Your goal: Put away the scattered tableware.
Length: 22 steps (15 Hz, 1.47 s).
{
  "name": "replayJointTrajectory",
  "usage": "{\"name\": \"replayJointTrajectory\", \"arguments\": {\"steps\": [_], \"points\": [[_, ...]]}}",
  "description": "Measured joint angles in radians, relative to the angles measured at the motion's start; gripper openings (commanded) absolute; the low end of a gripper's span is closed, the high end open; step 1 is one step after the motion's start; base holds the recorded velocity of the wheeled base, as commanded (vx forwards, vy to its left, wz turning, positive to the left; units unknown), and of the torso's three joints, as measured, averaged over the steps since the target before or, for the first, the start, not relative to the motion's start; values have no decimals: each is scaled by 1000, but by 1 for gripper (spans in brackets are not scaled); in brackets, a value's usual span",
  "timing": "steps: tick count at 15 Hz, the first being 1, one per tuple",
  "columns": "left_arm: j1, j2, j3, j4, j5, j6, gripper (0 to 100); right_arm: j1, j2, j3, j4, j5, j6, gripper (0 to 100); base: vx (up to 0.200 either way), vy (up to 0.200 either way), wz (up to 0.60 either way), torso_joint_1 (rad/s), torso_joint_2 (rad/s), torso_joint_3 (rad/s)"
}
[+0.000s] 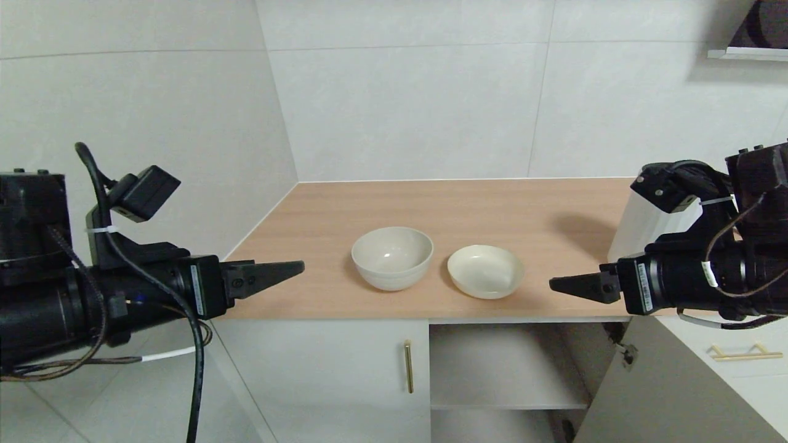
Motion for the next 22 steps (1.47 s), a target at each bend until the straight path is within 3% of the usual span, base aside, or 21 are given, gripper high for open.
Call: {"name": "replayJointTrajectory", "arguments": {"steps": [3, 4, 6, 7, 9, 10, 11, 13, 15, 18, 22], "points": [[-16, 41, -161, 234, 0, 0, 100, -1, 50, -3, -57, -8, 1, 100, 0, 0, 0, 32, -65, -32], [-21, 62, -209, 319, 0, 0, 100, 0, 70, -31, -19, -13, 7, 100, 0, 0, 0, 0, 0, 0], [-42, 102, -262, 378, 3, -6, 100, 4, 105, -101, 102, -36, 43, 100, 0, 0, 0, 0, 0, 0], [-57, 123, -280, 379, 9, -49, 100, 10, 124, -136, 137, -52, 101, 100, 0, 0, 0, 0, 0, 0], [-94, 187, -329, 383, 33, -236, 100, 24, 172, -201, 150, -114, 192, 100, 0, 0, 0, 0, 0, 0], [-107, 224, -361, 383, 48, -306, 100, 29, 198, -222, 138, -150, 214, 100, 0, 0, 0, 0, 0, 0], [-115, 256, -388, 384, 67, -356, 100, 34, 225, -236, 122, -188, 242, 100, 0, 0, 0, 0, 0, 0], [-126, 324, -431, 383, 123, -422, 100, 49, 286, -265, 101, -257, 303, 100, 0, 0, 0, 0, 0, 0], [-133, 395, -461, 383, 164, -445, 100, 61, 318, -276, 96, -261, 313, 100, 0, 0, 0, 0, 0, 0], [-137, 504, -545, 382, 251, -564, 100, 63, 336, -275, 98, -261, 312, 100, 0, 0, 0, 0, 0, 0], [-136, 592, -609, 382, 317, -614, 100, 64, 344, -273, 99, -262, 310, 100, 0, 0, 0, 0, 0, 0]]}}
